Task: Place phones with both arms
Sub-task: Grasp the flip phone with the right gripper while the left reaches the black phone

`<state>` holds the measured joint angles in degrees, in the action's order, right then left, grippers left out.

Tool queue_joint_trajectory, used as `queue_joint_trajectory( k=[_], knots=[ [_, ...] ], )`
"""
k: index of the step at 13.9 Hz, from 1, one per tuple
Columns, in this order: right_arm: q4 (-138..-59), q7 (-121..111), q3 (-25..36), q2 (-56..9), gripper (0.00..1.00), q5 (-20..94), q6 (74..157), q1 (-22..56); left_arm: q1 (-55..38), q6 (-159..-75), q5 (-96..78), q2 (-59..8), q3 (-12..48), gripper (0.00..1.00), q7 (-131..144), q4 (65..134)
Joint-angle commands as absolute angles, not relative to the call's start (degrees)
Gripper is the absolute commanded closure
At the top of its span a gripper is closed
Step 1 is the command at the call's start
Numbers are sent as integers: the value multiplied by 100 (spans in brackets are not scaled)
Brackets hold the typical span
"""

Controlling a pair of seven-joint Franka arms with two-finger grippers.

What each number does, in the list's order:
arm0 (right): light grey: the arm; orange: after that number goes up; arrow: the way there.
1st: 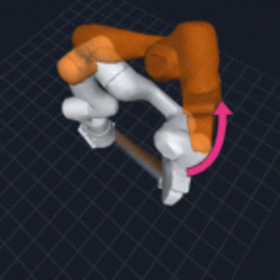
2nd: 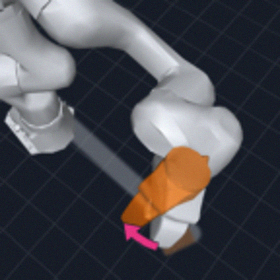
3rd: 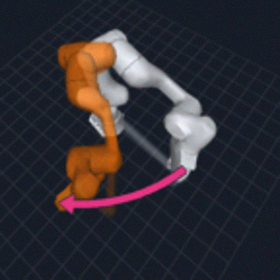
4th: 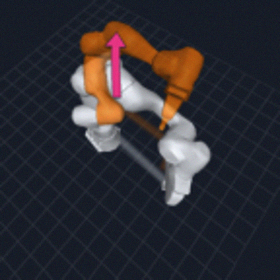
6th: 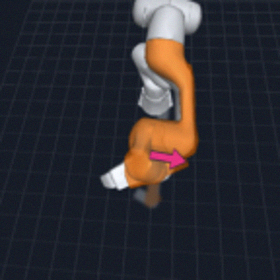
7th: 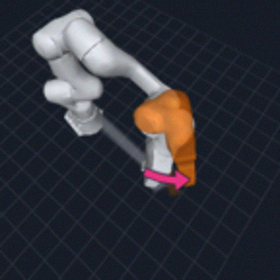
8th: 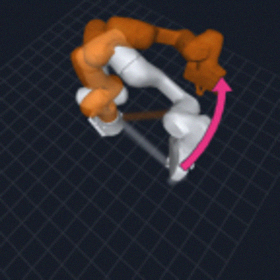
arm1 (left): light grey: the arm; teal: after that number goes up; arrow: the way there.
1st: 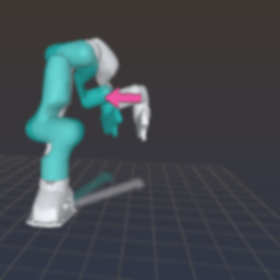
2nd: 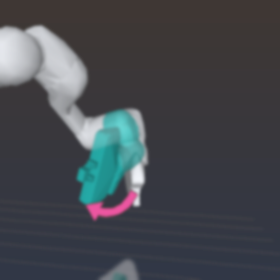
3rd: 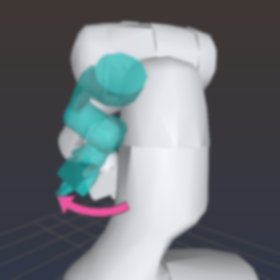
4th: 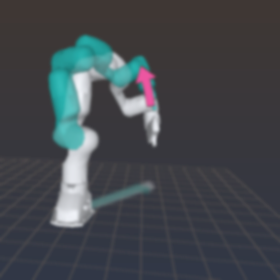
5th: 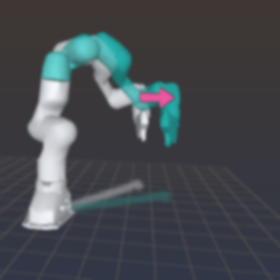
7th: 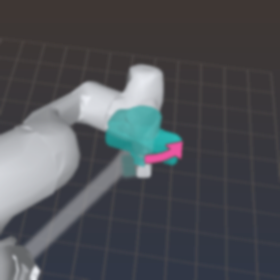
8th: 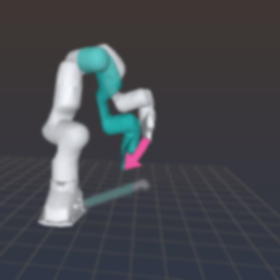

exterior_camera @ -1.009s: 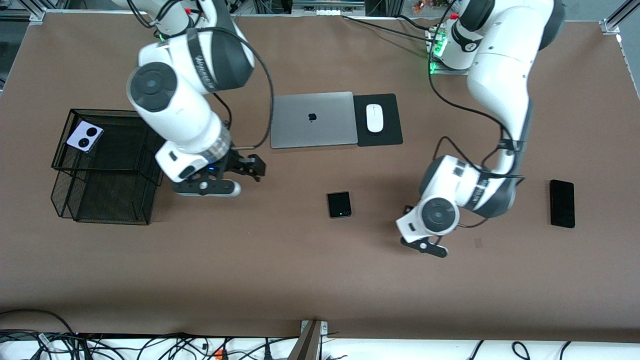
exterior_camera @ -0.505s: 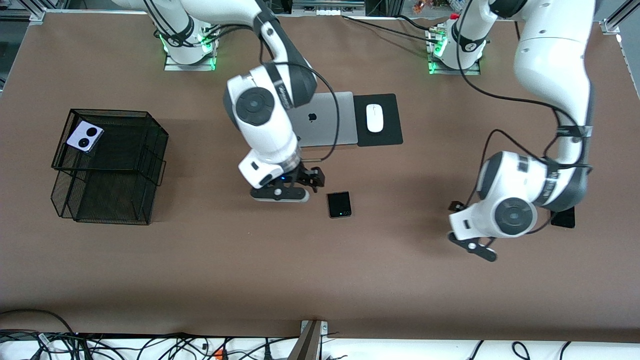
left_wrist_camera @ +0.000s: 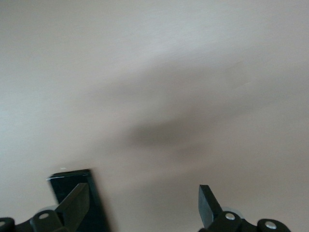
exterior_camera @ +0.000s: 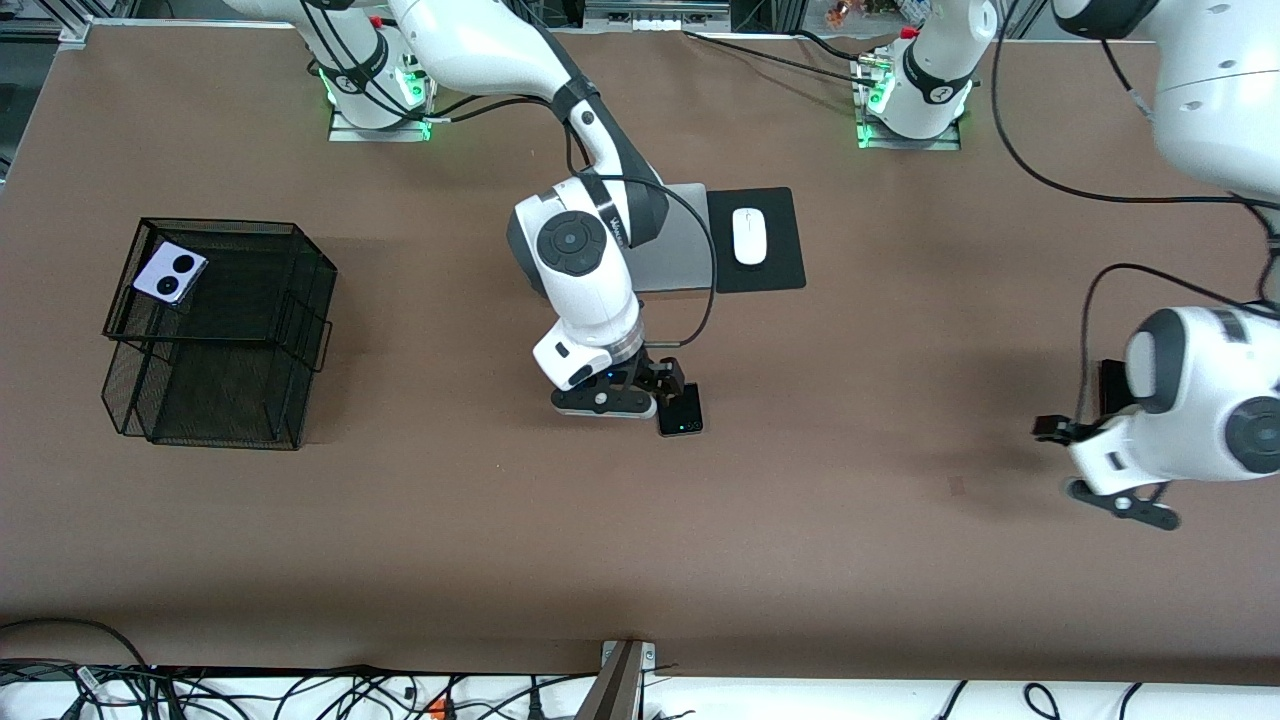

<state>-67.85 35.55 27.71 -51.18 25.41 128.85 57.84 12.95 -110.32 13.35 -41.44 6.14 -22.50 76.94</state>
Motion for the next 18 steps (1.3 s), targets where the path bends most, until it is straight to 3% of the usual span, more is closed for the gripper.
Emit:
queue_joint_trajectory(
  k=[1,9,18],
  knots=[
    [-6583,3735,2777,-5282,1,2637,13016,5827,1590,-11180,1353,-3955,712,0,-2697,7945],
    [-6583,3972,2540,-5756,1,2637,14123,5836,2609,-12031,1301,-4227,712,0,-3577,7980],
    [-6583,3885,2540,-5906,0,2023,14080,6117,2725,-12305,695,-4298,729,0,-3454,8375]
  ],
)
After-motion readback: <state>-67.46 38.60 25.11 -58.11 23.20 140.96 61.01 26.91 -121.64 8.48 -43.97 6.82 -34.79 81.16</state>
